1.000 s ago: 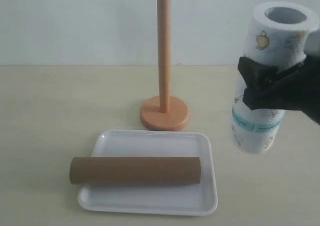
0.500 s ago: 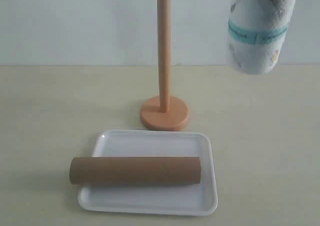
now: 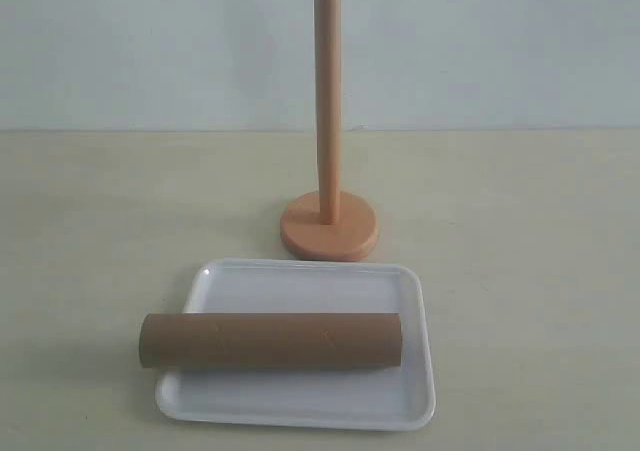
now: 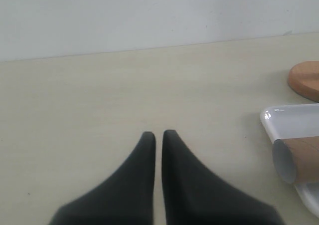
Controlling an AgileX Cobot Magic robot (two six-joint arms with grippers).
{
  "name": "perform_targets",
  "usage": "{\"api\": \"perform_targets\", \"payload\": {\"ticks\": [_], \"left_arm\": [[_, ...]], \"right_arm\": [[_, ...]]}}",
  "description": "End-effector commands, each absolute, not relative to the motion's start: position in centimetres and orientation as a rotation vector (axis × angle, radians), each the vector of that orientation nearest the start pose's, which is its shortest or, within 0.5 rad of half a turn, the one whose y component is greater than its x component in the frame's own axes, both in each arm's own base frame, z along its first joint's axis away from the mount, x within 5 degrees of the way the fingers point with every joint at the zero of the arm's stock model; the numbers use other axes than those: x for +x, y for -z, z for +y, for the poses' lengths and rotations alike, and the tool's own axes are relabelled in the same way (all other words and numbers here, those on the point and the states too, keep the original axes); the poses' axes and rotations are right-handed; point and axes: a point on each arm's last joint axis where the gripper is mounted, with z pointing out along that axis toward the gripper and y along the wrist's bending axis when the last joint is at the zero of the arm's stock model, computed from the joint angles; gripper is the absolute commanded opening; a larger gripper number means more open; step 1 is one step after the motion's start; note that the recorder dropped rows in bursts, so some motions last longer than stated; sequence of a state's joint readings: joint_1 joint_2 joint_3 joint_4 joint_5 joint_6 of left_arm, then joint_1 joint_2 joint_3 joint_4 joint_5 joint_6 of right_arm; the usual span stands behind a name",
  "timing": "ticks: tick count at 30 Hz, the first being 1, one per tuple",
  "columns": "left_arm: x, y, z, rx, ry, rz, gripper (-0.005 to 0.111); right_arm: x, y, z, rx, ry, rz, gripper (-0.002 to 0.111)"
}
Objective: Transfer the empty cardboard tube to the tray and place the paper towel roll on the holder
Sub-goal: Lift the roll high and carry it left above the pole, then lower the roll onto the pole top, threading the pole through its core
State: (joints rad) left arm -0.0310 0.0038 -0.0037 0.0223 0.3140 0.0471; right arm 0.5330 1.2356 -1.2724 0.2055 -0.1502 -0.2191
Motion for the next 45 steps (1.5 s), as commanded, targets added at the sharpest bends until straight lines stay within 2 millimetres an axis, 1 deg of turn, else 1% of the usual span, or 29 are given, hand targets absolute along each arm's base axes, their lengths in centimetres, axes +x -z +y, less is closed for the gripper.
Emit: {"api": "perform_targets", "payload": {"ticks": [1, 2, 6, 9, 11, 13, 16, 19, 28, 33, 36, 38, 41, 45], "left_arm": [[5.4, -18.5, -0.1, 0.069, -0.022, 1.793, 0.004], [5.4, -18.5, -0.1, 0.069, -0.022, 1.793, 0.004], [5.4, -18.5, -0.1, 0.071, -0.024, 1.793, 0.004], [5.4, -18.5, -0.1, 0.071, -0.024, 1.793, 0.004], [5.4, -18.5, -0.1, 0.071, -0.024, 1.793, 0.004], [5.4, -18.5, -0.1, 0.071, -0.024, 1.793, 0.004], [5.4, -18.5, -0.1, 0.071, -0.024, 1.793, 0.004], [5.4, -18.5, -0.1, 0.071, -0.024, 1.793, 0.004], [5.4, -18.5, -0.1, 0.071, -0.024, 1.793, 0.004], [5.4, -18.5, -0.1, 0.071, -0.024, 1.793, 0.004], [5.4, -18.5, -0.1, 0.071, -0.024, 1.793, 0.004], [5.4, -18.5, -0.1, 0.071, -0.024, 1.793, 0.004], [5.4, -18.5, -0.1, 0.071, -0.024, 1.793, 0.004], [5.4, -18.5, -0.1, 0.071, -0.024, 1.793, 0.004]], "right_arm": [[24.1, -48.9, 17.2, -0.406, -0.45, 1.182, 0.0], [24.9, -48.9, 18.1, -0.411, -0.457, 1.181, 0.0], [27.4, -49.5, 20.1, -0.43, -0.468, 1.218, 0.0], [29.4, -49.6, 21.7, -0.482, -0.472, 1.299, 0.0], [30.2, -49.7, 22.5, -0.502, -0.474, 1.322, 0.0], [30.6, -49.8, 22.9, -0.517, -0.476, 1.342, 0.0], [30.9, -49.8, 23.1, -0.547, -0.457, 1.36, 0.0], [31.1, -49.7, 23.2, -0.587, -0.394, 1.351, 0.0], [31.3, -49.4, 23.0, -0.596, -0.344, 1.37, 0.0], [31.4, -49.3, 23.0, -0.596, -0.342, 1.372, 0.0], [32.6, -48.1, 23.4, -0.572, -0.359, 1.407, 0.0], [32.9, -48.1, 23.0, -0.537, -0.38, 1.419, 0.0], [33.2, -48.0, 22.7, -0.512, -0.394, 1.437, 0.0], [33.3, -47.5, 22.7, -0.509, -0.402, 1.473, 0.0]]}}
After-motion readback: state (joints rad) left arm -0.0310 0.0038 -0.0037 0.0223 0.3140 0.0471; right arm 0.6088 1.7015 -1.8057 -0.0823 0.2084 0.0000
